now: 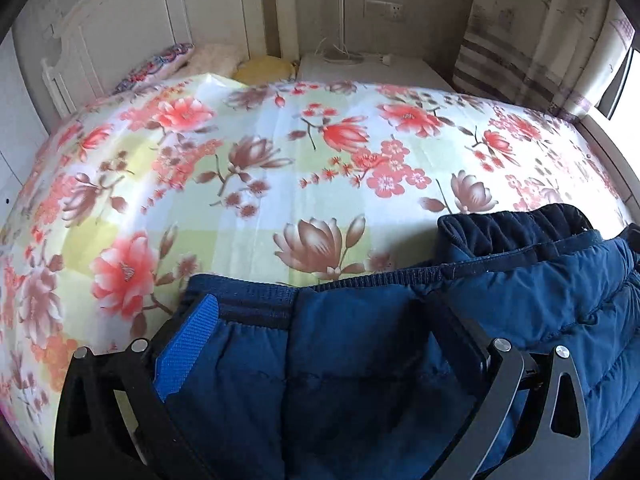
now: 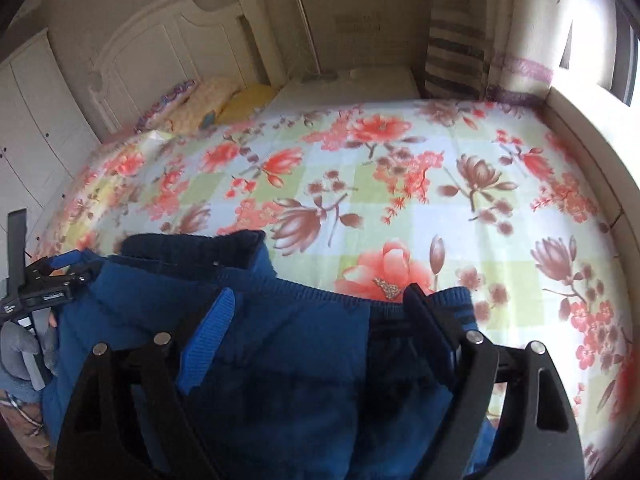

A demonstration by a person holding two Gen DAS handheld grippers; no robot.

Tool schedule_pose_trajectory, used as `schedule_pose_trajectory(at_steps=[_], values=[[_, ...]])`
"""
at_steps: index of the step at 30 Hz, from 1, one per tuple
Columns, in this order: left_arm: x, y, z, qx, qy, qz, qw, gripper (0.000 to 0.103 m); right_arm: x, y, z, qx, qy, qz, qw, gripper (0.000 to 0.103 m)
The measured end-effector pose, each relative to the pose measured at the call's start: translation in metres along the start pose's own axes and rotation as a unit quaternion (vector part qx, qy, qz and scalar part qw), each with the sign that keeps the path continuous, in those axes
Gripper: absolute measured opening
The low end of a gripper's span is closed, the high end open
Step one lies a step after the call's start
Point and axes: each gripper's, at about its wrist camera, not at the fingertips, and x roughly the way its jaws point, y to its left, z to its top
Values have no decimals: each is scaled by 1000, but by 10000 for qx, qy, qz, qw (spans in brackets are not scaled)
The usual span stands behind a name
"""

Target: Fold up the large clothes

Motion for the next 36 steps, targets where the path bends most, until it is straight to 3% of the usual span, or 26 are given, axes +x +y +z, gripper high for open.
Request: schedule_pose_trajectory(at_steps=[2,3,6,9,11,13,14,17,19,23,27,30,33,36], values=[[-29,-6,-2,-1,-296,-23,9996,99,-45,14,-3,-202,-414,222,9987,88],[-40,-11,-4,61,-327,-112,9994,99,-67,22,-12,-424,-563,263,9972,97],[-84,-50,-27,582,-543,-485,9956,99,-118,47,-51,-1162,-694,48,9908,100],[-111,-94,-62,1117,-729,-701,9886,99,-144,54,-100,-1384,-658,-55,9882,100],[-107,-122,-84,1422,-631,-626,9858,99,-138,54,-131,-1409,-395,-107,9892,100],[-90,-141,-102,1666,-524,-256,9843,99,-117,50,-156,-1485,-5,-458,9878,100],[-86,-145,-108,1727,-639,-124,9828,99,-106,45,-164,-1392,98,-408,9894,100],[-82,-143,-112,1660,-738,-127,9833,99,-101,26,-178,-831,-258,58,9962,101],[-79,-138,-113,1639,-732,-193,9836,99,-102,26,-181,-817,-326,72,9961,101],[-73,-134,-114,1545,-710,-316,9849,99,-112,34,-179,-803,-290,-259,9960,99],[-72,-134,-116,1523,-730,-334,9851,99,-142,53,-185,-1089,-804,-629,9888,97],[-72,-133,-116,1506,-748,-355,9851,99,-129,49,-201,-1154,-489,-465,9910,98],[-72,-133,-117,1500,-761,-366,9851,99,-122,34,-206,-916,-518,-152,9943,100],[-72,-133,-117,1499,-752,-363,9852,99,-134,36,-201,-868,-493,-304,9945,98]])
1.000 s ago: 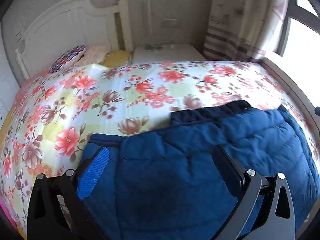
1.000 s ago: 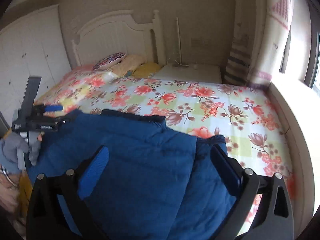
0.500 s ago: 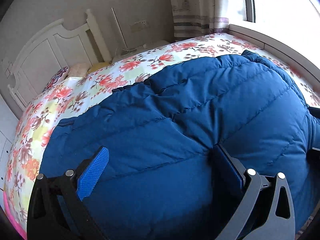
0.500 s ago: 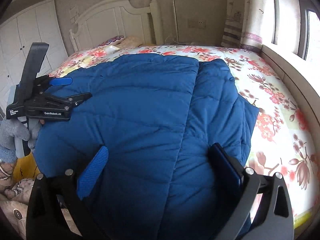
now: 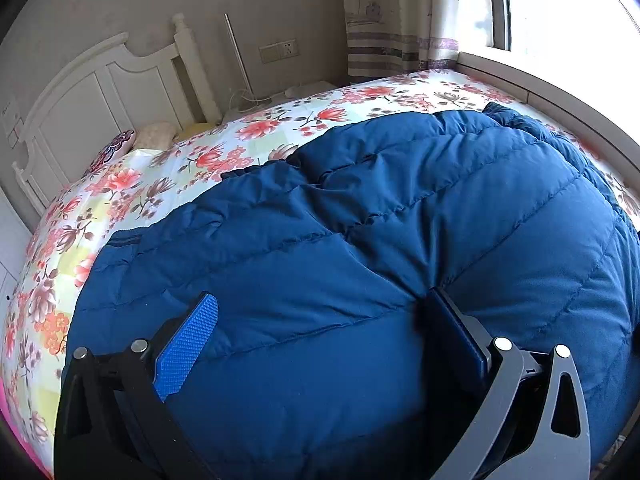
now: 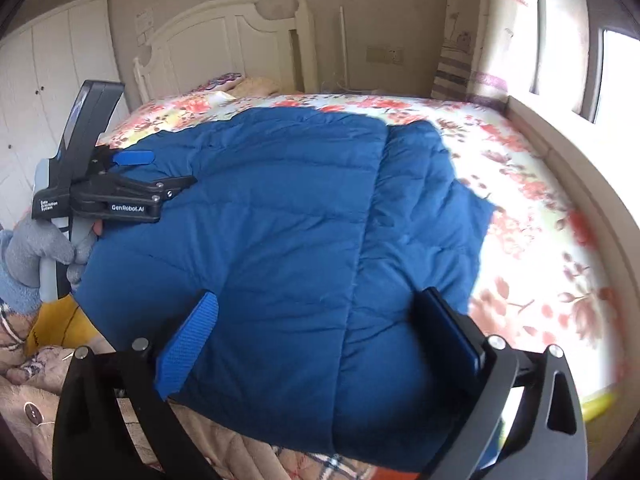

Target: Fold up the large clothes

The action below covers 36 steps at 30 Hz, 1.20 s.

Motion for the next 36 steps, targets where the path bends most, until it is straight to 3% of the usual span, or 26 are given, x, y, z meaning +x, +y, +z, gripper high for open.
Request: schedule_pose_trajectory(at_steps=[4,8,13,16,21,28,32,34,36], values=[[0,2,0,-33,3,-49,10000,99,-48,-21,-5,236,-446,10,9987,97],[1,2,0,-45,7,-64,10000,99,-79,-64,-43,1230,-452,218,9911,97],[3,5,0,-110,24,-143,9998,99,-74,-89,-94,2197,-276,843,9715,86],[4,6,0,-141,32,-188,9997,99,-61,-88,-102,2427,-193,1171,9628,84],[4,7,0,-181,35,-242,9995,99,-36,-66,-86,2328,-153,1433,9618,80],[4,7,0,-187,22,-240,9995,99,-5,-57,-61,2589,-147,1500,9541,85],[3,7,0,-186,18,-226,9996,99,17,-45,-34,2684,-147,1182,9559,86],[3,6,0,-183,22,-220,9996,99,27,-40,-28,2770,-216,1086,9545,78],[3,9,4,-220,115,-288,9993,99,23,-37,-26,2768,-610,1006,9537,49]])
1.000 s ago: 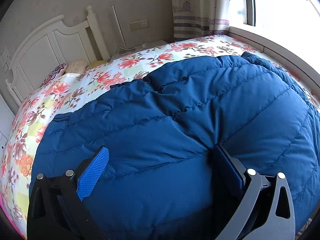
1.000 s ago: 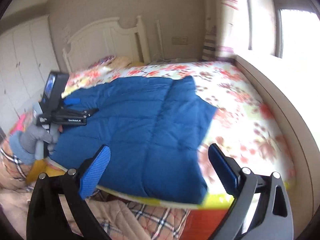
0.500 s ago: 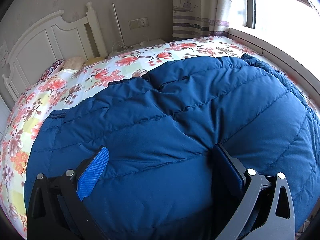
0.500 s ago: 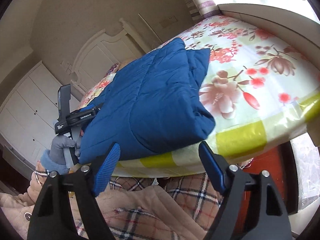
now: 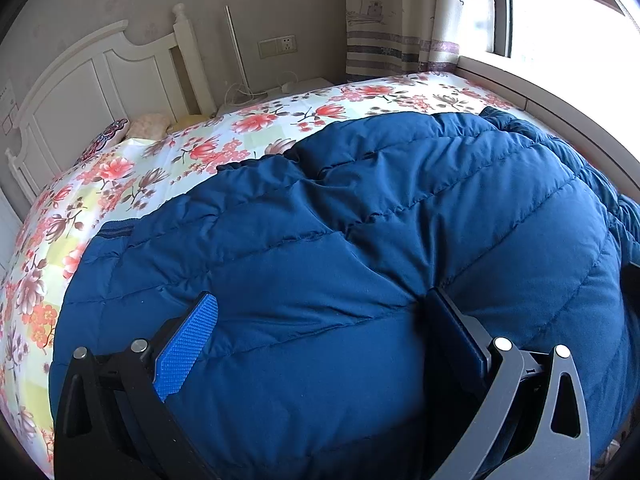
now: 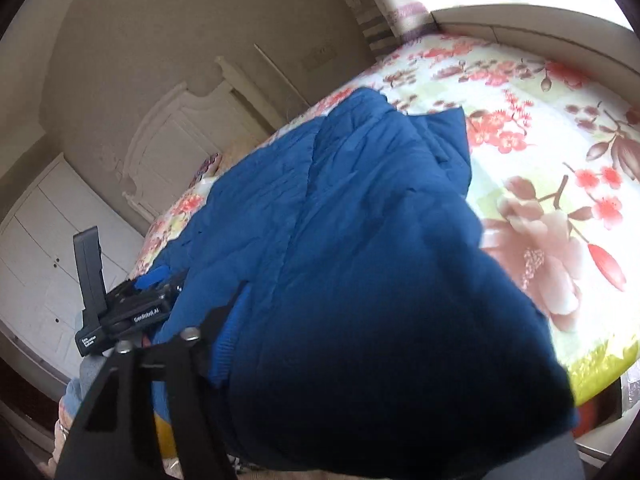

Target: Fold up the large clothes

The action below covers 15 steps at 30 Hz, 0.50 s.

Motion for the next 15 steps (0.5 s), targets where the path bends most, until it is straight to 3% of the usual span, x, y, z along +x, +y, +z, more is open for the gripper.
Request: schedule_pose_trajectory(at_steps=[4,6,9,11,15], values=[[-6,25,25,-562,281,-474,9969,99,-12,11,-6,-405,-261,-17,9988,42],[0,39,49,-655,227,-76,9976,99,-14,17,-6,-494,-316,-41,9983,42],[41,47,75,-694,694,308,9947,99,-16,27,-3,-672,-392,-70,9969,42],[71,45,80,-618,1030,369,9921,99,-19,30,-2,-804,-428,-97,9958,42],[65,44,81,-551,874,346,9940,99,-27,33,0,-914,-462,-105,9947,42]])
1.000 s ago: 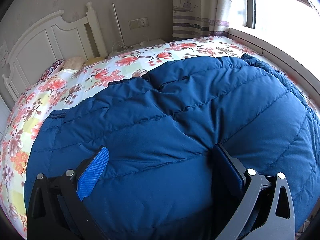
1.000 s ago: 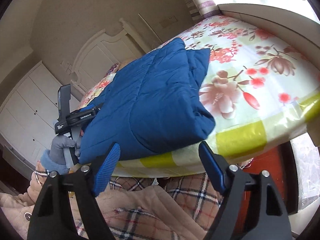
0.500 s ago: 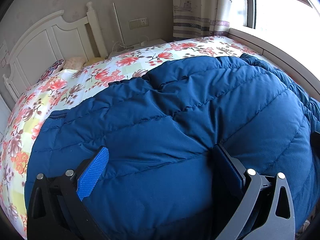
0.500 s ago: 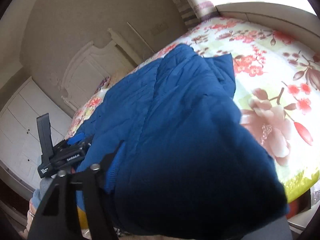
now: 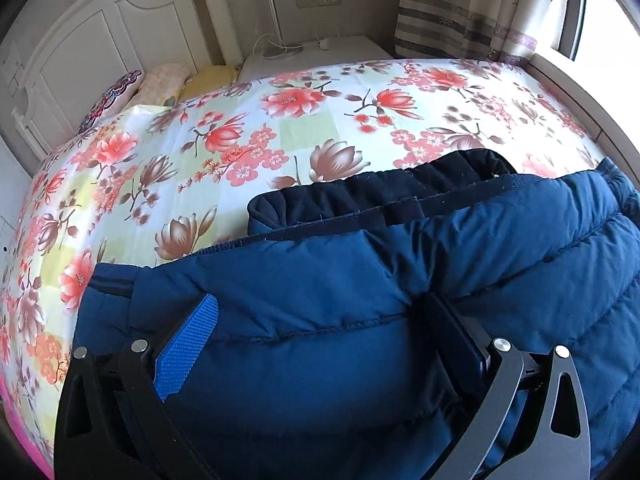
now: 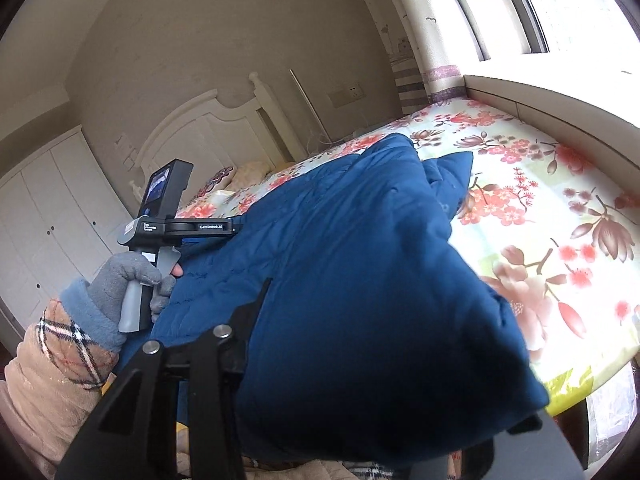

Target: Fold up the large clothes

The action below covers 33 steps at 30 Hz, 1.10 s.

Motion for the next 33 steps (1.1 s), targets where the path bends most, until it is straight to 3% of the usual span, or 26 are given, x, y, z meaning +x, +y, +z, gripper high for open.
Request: schedule_pose_trajectory(at_steps=[3,6,10,12,15,18,20,22,26,27,28,30,31,32,33], values=[[-45,2,-21,43,-538,-105,9985,99,-7,-3,-1,-79,-31,-13,10000,42],[-100,-2,-69,308,-1061,-440,9929,99,-11,0,0,-132,-77,-28,9999,42],[-125,-24,-147,849,-1021,-869,9873,99,-15,10,4,-257,-202,-61,9994,42],[-109,-39,-180,1086,-912,-767,9869,99,-21,22,8,-412,-305,-44,9987,42],[-112,-36,-201,1079,-1273,-870,9821,99,-29,71,13,-1248,-575,-201,9903,41],[-132,0,-202,854,-1229,-1778,9726,98,-31,135,17,-2356,-853,-331,9675,41],[-154,41,-204,339,-1601,-1664,9724,98,-24,183,12,-3126,-983,-403,9439,41],[-177,106,-207,-450,-1979,-1392,9692,98,-13,227,-2,-3847,-1029,-448,9162,41],[-212,212,-224,-1686,-2330,-625,9557,98,39,317,-61,-5367,-702,-470,8395,41],[-218,225,-229,-1831,-2377,-561,9523,98,52,334,-81,-5700,-566,-442,8185,40],[-225,240,-236,-1979,-2415,-419,9491,98,72,350,-109,-6123,-384,-433,7885,40],[-230,247,-246,-1981,-2393,-218,9503,98,100,364,-155,-6738,83,-500,7371,41],[-230,246,-249,-1946,-2366,-205,9517,98,113,367,-181,-7070,64,-718,7035,41],[-228,244,-251,-1898,-2332,-221,9535,98,117,369,-192,-7226,-52,-856,6860,41],[-226,240,-251,-1843,-2304,-259,9551,98,118,369,-195,-7221,-37,-899,6859,41]])
